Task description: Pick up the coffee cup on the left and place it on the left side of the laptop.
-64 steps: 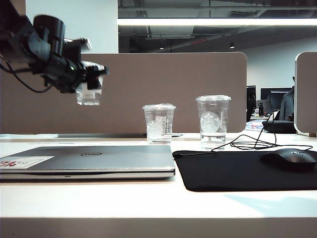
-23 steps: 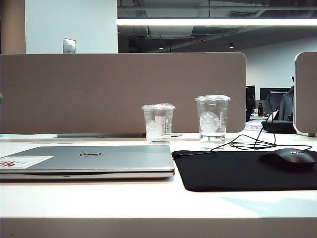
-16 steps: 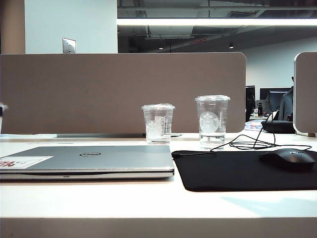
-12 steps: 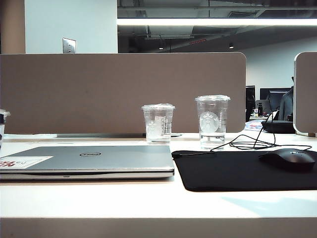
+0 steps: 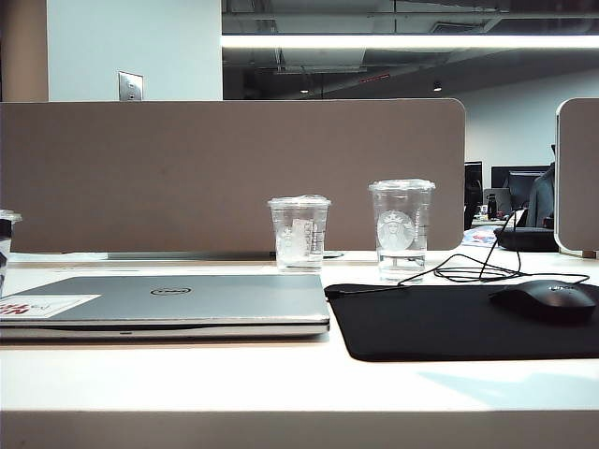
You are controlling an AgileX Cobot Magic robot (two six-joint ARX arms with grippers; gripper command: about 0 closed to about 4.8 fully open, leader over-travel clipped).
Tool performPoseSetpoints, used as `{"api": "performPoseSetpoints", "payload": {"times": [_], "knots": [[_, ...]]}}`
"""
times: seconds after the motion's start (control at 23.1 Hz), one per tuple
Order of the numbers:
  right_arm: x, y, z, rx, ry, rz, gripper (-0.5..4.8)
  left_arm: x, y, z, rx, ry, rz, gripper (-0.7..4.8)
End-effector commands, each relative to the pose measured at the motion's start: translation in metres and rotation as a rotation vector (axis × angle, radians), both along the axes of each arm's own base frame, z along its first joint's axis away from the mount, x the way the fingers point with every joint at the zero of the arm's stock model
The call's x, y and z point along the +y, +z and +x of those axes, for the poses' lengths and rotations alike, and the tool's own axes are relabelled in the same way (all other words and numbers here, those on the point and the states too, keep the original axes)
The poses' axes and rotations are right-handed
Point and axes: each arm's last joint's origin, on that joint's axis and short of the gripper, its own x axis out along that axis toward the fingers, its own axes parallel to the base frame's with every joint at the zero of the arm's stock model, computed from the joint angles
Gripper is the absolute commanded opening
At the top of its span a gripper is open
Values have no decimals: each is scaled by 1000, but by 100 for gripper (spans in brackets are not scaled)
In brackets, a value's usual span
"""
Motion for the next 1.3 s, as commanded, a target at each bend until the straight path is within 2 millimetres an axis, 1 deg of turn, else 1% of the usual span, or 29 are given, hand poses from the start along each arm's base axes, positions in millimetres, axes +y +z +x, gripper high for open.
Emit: {"api": "performPoseSetpoints", "payload": {"times": [0.04, 0.09, 0.13, 0.17, 0.3, 0.52, 0.65, 0.82, 0.91, 1.0, 1.13, 1.3], "knots": [[0, 4, 0, -19, 2, 18, -5, -1, 0, 0, 10, -21, -5, 257], [0, 4, 0, -19, 2, 18, -5, -1, 0, 0, 12, -21, -5, 309], [0, 4, 0, -19, 2, 18, -5, -1, 0, 0, 12, -21, -6, 327], [0, 4, 0, -19, 2, 18, -5, -1, 0, 0, 13, -21, -5, 333], [0, 4, 0, -19, 2, 18, -5, -1, 0, 0, 17, -21, -6, 334], [0, 4, 0, -20, 2, 19, -5, -2, 9, -5, 73, -24, 10, 334], [0, 5, 0, -21, 3, 21, -5, -2, 19, -10, 112, -1, 11, 334], [0, 7, 0, -36, 2, 35, -5, -4, 26, -19, 188, -8, 35, 333], [0, 7, 0, -42, 3, 41, -5, -3, 30, -23, 219, 26, 42, 333], [0, 7, 0, -41, 2, 41, -5, -4, 34, -26, 234, 21, 55, 334], [0, 7, 0, -41, 3, 41, -5, -5, 37, -29, 245, 16, 74, 338], [0, 7, 0, -41, 2, 40, -5, -6, 37, -37, 336, 37, 72, 341]]}}
